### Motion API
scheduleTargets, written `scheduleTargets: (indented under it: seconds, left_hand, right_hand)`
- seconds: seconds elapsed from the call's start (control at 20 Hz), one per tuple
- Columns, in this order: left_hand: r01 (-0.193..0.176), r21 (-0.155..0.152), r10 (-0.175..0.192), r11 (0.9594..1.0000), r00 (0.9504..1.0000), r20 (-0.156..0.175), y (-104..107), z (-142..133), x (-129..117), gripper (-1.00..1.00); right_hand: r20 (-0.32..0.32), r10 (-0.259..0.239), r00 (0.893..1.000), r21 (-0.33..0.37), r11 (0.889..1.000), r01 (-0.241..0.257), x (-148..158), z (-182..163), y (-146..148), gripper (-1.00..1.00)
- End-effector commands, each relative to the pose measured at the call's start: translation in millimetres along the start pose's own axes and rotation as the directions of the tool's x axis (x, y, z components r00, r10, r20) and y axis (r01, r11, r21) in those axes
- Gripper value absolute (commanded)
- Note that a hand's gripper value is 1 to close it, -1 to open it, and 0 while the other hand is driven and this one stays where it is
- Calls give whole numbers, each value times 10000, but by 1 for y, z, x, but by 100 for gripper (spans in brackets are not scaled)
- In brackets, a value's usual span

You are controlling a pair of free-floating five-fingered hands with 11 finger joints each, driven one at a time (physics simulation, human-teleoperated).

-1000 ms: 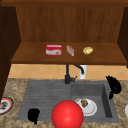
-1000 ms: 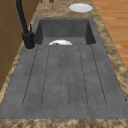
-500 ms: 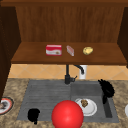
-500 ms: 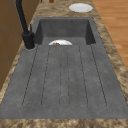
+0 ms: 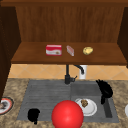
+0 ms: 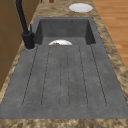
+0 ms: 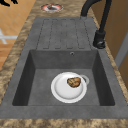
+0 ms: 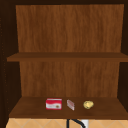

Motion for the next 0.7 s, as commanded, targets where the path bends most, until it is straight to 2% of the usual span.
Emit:
scheduleTargets:
  seconds: [0.0, 0.15, 0.35, 0.65]
  left_hand:
    - [0, 0, 0, 10000, 10000, 0, 0, 0, 0, 0]
    - [0, 0, 0, 10000, 10000, 0, 0, 0, 0, 0]
    - [0, 0, 0, 10000, 10000, 0, 0, 0, 0, 0]
    - [0, 0, 0, 10000, 10000, 0, 0, 0, 0, 0]
  right_hand:
    - [22, 246, 9997, 36, 9997, -246, 8, -2, -7, -100]
    - [13, 731, 9973, 86, 9973, -731, 10, 5, -28, -100]
    - [50, 591, 9982, 226, 9980, -592, 14, 15, -47, -100]
    - [66, 731, 9973, 277, 9969, -732, 23, 30, -87, -100]
